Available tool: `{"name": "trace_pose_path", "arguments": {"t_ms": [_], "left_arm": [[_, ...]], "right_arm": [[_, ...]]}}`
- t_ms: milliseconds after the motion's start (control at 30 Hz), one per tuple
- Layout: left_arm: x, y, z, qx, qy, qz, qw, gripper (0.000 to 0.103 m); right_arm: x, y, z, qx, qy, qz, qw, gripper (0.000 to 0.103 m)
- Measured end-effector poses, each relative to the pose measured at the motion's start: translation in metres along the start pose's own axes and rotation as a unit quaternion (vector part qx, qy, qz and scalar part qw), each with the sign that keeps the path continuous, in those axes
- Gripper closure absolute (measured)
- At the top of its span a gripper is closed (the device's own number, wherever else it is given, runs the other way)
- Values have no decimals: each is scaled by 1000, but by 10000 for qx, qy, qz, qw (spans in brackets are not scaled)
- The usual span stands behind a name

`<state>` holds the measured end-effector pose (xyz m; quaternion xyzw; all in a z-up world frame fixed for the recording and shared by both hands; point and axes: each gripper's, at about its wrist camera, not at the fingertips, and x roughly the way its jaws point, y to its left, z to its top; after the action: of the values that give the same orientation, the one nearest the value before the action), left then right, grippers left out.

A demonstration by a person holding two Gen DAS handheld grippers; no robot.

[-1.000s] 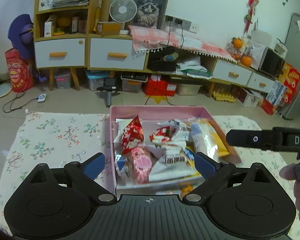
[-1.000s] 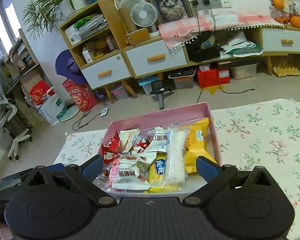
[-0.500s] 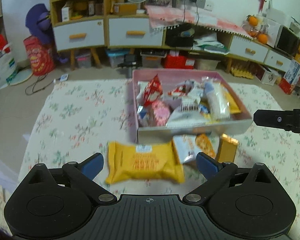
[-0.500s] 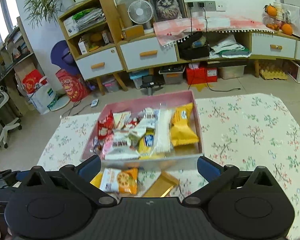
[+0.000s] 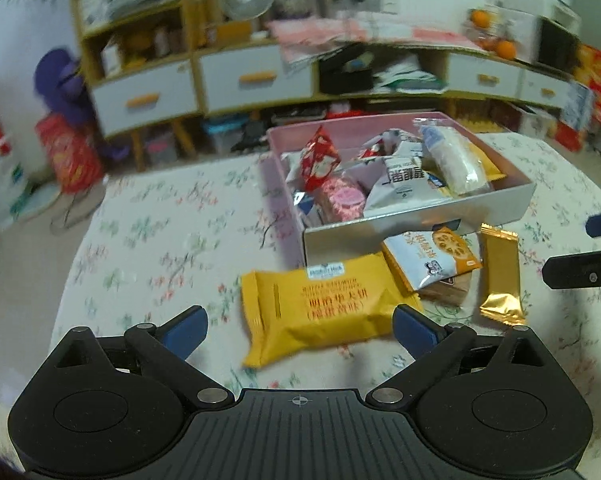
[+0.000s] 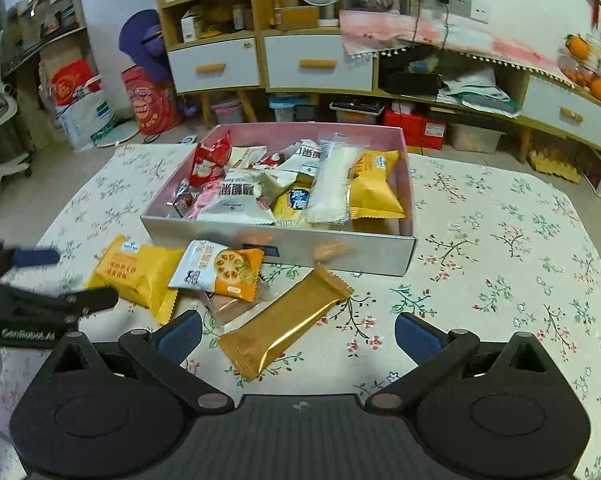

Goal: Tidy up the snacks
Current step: 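Withdraw both tools from the tray back over the remaining snacks, then grasp the yellow waffle sandwich with the left tool while the right tool grasps the gold bar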

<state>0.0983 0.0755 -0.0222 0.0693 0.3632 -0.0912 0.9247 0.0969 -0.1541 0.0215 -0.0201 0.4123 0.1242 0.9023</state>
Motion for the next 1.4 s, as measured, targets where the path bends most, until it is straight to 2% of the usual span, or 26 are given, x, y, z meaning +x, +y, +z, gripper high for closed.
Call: {"name": "trace_pose_path", "arguments": {"t_ms": [133, 200, 367, 433, 500, 633, 833, 1000, 1100, 1233, 1400], "left_arm": [[6, 3, 4, 349, -200, -322, 9987, 3], [12, 1, 7, 515, -181, -468, 9974, 3], [21, -13, 19, 1261, -191, -877, 9880, 3], [27, -16, 22, 1418, -33, -1112, 9836, 3], [35, -20, 21, 1558, 302, -1368, 9778, 3], [34, -30, 14, 1973, 427, -1363, 9699, 3], [25, -33, 13, 1958, 694, -1501, 9666, 3], [16, -39, 8, 1969, 870, -1459, 9656, 4], [11, -42, 4, 1936, 943, -1478, 9653, 4], [3, -46, -1, 1860, 1031, -1519, 9652, 4], [-11, -51, -6, 1632, 1065, -1723, 9656, 4]], "right_arm": [[8, 1, -1, -30, 87, 15, 10000, 26], [13, 1, -2, -37, 112, 23, 9999, 26], [22, -2, -2, 18, 142, 57, 9999, 26], [26, -3, -1, 68, 139, 95, 9998, 26], [30, -4, 0, 90, 112, 114, 9998, 26], [38, -2, 0, 37, 48, 109, 9999, 26], [50, 6, -3, -170, 97, 82, 9998, 26], [58, 9, -8, -286, 214, 41, 9994, 26], [58, 3, -10, -262, 292, 59, 9992, 27], [57, -6, -14, -417, 407, -235, 9980, 27], [48, -24, -17, -358, 465, -199, 9981, 28]]}}
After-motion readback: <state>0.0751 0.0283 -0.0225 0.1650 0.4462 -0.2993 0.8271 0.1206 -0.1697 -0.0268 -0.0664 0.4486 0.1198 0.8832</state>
